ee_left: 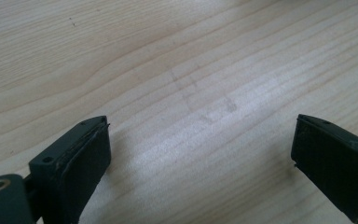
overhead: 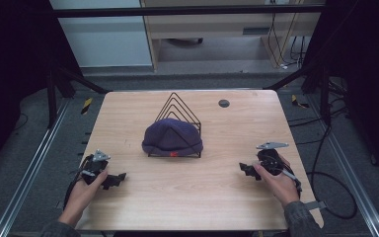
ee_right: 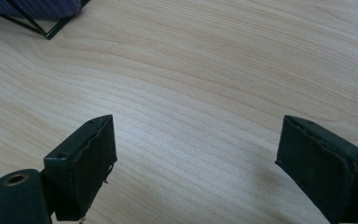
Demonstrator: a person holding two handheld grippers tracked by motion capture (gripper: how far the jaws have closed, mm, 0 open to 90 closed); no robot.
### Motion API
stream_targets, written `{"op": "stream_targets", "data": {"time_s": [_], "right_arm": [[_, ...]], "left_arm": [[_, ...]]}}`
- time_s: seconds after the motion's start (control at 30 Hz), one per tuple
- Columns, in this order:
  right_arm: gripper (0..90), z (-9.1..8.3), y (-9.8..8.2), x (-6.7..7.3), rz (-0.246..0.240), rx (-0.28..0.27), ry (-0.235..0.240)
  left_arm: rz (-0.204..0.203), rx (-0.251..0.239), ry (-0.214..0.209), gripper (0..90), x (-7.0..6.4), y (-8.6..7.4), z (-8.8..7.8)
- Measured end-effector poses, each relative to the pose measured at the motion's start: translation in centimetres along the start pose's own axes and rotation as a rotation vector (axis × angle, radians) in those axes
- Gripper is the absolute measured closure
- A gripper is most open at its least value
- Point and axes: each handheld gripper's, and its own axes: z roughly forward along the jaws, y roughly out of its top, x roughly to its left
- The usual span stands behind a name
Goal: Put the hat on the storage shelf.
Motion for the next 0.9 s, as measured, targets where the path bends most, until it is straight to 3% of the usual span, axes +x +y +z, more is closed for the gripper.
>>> {"op": "stream_targets", "data": {"time_s": [0.3, 0.57, 0.87, 0.9], "right_arm": [[11.7, 1.2, -0.4, -0.5, 0.053, -0.004, -0.014], [9.5, 1.6, -0.7, -0.3, 0.049, -0.004, -0.018], [7.1, 2.0, -1.5, 0.7, -0.024, -0.038, -0.077], [6.7, 2.1, -1.9, 1.0, -0.067, -0.046, -0.108]], "left_arm": [[-0.006, -0.007, 0.006, 3.6, -0.3, 0.3, 0.8], [0.002, -0.017, 0.013, 0.4, -0.4, 0.2, 1.1], [0.001, -0.065, 0.019, 0.0, -0.4, -0.3, 1.2], [0.009, -0.065, 0.016, 0.0, -0.3, -0.3, 1.2]]}}
